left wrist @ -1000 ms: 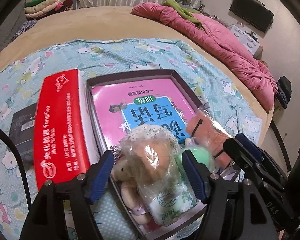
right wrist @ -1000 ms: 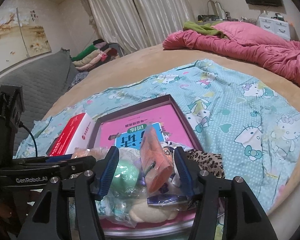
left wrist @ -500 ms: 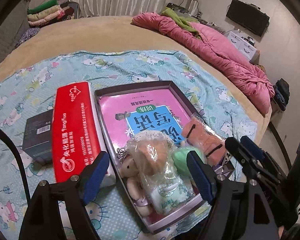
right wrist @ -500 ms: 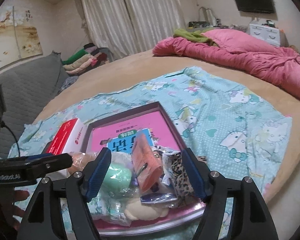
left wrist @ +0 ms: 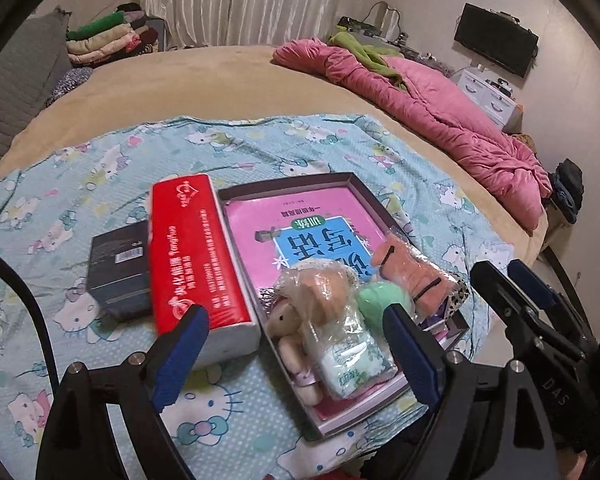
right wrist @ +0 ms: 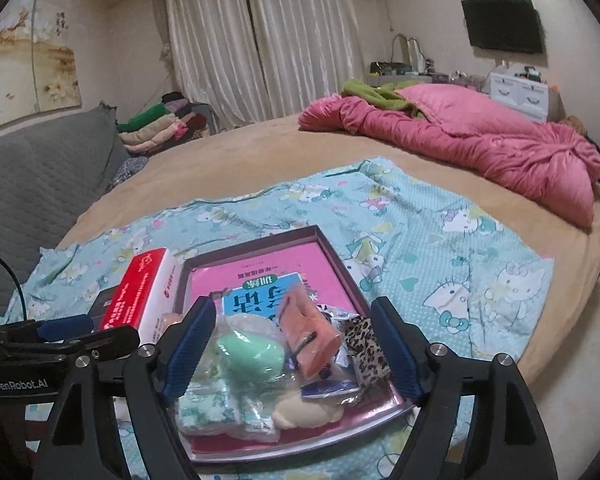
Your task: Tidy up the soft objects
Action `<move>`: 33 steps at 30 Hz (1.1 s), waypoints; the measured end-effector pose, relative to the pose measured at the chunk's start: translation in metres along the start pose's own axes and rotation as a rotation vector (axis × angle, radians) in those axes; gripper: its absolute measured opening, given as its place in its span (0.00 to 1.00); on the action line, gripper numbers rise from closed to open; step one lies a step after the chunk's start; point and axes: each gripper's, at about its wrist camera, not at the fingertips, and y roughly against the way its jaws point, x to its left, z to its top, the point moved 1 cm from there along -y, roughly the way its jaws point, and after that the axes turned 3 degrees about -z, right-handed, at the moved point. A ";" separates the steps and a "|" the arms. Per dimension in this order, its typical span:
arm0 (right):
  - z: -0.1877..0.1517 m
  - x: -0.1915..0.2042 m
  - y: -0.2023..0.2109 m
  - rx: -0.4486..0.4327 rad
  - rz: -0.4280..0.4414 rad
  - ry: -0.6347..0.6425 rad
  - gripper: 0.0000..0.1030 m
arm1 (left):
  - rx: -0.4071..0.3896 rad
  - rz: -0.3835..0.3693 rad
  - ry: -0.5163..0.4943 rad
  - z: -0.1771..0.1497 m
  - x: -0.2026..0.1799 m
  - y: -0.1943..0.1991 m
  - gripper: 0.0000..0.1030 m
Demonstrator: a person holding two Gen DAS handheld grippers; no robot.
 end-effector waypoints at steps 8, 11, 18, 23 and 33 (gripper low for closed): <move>0.004 0.024 0.024 0.005 0.030 0.065 0.81 | -0.024 0.056 0.027 -0.004 0.013 0.030 0.86; 0.005 0.035 0.034 0.012 0.040 0.097 0.81 | -0.018 0.073 0.073 -0.013 0.020 0.042 0.86; 0.006 0.054 0.053 0.049 0.055 0.123 0.81 | -0.030 0.111 0.114 -0.028 0.028 0.066 0.86; 0.006 0.063 0.064 0.059 0.049 0.139 0.81 | -0.033 0.122 0.118 -0.039 0.030 0.080 0.86; -0.015 0.068 0.082 0.118 0.065 0.202 0.81 | -0.032 0.132 0.156 -0.058 0.035 0.093 0.86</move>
